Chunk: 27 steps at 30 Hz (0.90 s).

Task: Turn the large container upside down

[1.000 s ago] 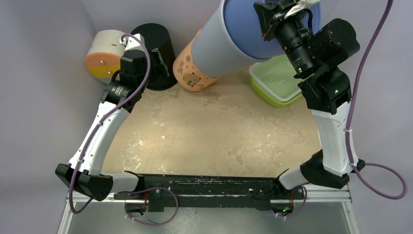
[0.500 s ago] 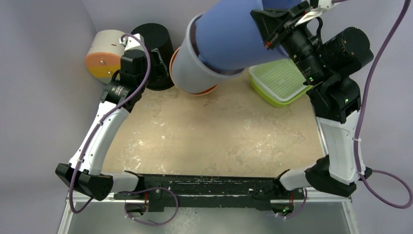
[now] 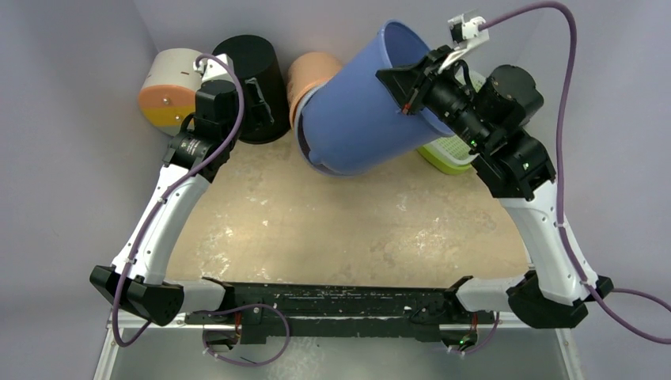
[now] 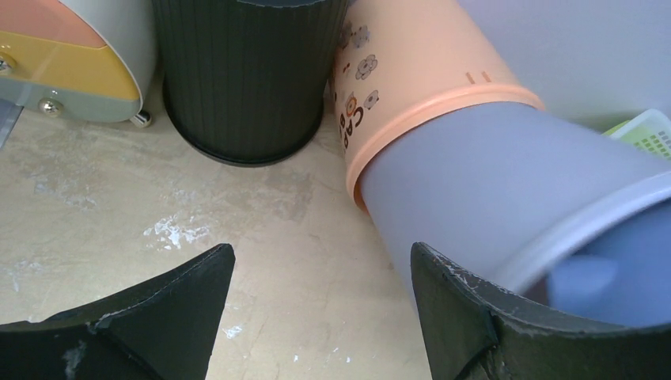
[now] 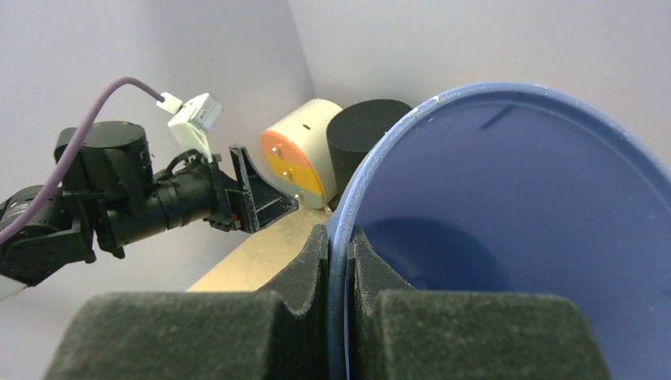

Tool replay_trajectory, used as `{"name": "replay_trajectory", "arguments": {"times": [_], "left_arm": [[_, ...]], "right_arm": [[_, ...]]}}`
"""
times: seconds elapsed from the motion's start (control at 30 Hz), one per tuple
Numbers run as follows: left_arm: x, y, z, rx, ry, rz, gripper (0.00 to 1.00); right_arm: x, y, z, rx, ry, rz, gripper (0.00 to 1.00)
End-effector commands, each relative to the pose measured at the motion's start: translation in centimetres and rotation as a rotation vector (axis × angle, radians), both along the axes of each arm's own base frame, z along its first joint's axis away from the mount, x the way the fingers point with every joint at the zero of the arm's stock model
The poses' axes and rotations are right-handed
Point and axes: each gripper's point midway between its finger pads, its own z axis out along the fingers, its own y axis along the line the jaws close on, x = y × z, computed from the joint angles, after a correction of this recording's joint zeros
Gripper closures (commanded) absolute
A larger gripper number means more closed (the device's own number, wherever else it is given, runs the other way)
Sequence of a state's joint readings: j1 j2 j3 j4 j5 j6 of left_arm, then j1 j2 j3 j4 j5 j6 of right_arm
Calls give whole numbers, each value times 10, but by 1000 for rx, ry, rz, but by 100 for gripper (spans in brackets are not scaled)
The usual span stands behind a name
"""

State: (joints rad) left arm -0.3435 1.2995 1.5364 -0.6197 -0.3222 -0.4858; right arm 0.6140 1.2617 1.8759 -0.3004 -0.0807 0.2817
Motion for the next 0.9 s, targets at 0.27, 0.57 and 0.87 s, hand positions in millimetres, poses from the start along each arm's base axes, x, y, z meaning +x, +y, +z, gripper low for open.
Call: {"name": "replay_trajectory", "arguments": {"times": [0.27, 0.57, 0.87], "left_arm": [[0, -4, 12, -41, -59, -12, 21], [5, -7, 6, -36, -45, -23, 21], [-1, 2, -1, 4, -16, 4, 21]], "right_arm": [[-34, -38, 53, 122, -119, -65, 100], [-33, -46, 43, 90, -103, -104, 100], [-41, -27, 58, 117, -111, 13, 100]]}}
